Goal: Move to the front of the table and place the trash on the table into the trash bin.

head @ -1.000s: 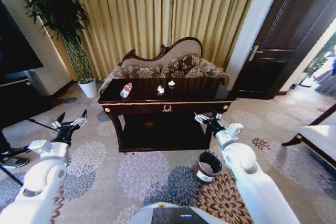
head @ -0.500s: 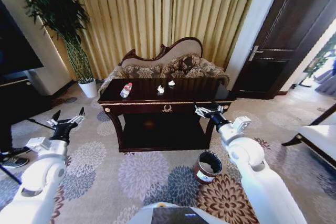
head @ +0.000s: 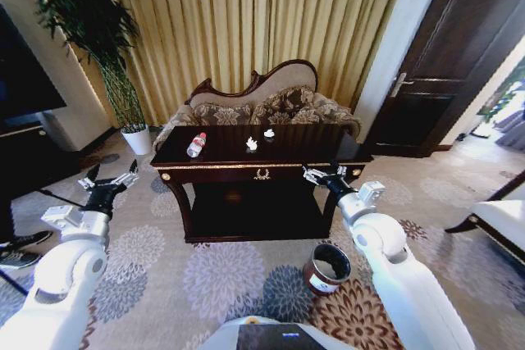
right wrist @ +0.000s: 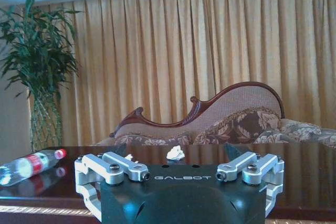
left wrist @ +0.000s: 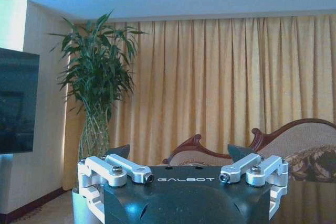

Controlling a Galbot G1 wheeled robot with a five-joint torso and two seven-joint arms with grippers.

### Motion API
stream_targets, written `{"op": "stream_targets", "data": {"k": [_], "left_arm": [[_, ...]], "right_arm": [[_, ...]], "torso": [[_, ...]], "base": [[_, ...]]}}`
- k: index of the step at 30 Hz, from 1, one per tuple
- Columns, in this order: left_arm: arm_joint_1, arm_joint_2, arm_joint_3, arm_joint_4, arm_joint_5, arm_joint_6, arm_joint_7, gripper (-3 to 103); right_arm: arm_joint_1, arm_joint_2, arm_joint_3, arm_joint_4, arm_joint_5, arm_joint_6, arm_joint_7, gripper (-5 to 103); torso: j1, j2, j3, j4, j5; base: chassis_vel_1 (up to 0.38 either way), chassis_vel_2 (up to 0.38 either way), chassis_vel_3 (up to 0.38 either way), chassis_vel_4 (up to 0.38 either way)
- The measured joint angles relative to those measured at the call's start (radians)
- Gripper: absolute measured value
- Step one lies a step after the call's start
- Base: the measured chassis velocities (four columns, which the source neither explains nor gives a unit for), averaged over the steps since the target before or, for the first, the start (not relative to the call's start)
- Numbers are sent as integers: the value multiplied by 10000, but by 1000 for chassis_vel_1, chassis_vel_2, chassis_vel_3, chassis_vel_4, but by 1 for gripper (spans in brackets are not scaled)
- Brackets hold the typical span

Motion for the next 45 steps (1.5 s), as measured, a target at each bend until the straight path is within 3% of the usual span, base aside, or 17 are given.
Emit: {"op": "stream_targets", "data": {"k": [45], "left_arm": [[247, -218, 8, 148, -3, -158, 116, 100]], "right_arm": [[812, 270, -906, -790, -535, 219, 0, 100]], "torso": [[9, -5, 3, -2, 0]], "base": [[-150, 151, 150, -157]]}}
